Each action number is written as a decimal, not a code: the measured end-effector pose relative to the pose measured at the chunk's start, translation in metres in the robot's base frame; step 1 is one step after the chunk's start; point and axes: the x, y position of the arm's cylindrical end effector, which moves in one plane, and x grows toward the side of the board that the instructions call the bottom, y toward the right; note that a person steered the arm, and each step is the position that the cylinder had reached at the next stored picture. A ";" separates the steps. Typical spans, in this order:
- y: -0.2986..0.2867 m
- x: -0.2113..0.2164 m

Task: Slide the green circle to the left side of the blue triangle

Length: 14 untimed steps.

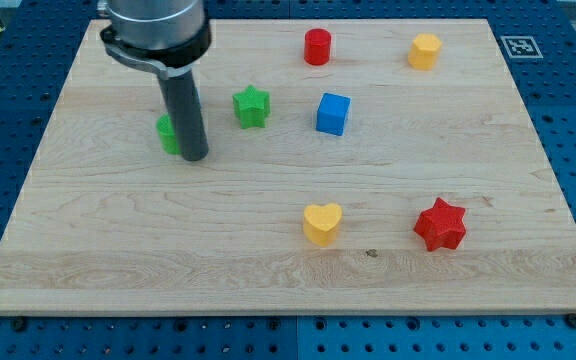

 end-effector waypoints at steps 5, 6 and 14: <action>-0.047 -0.009; -0.041 -0.007; -0.060 -0.037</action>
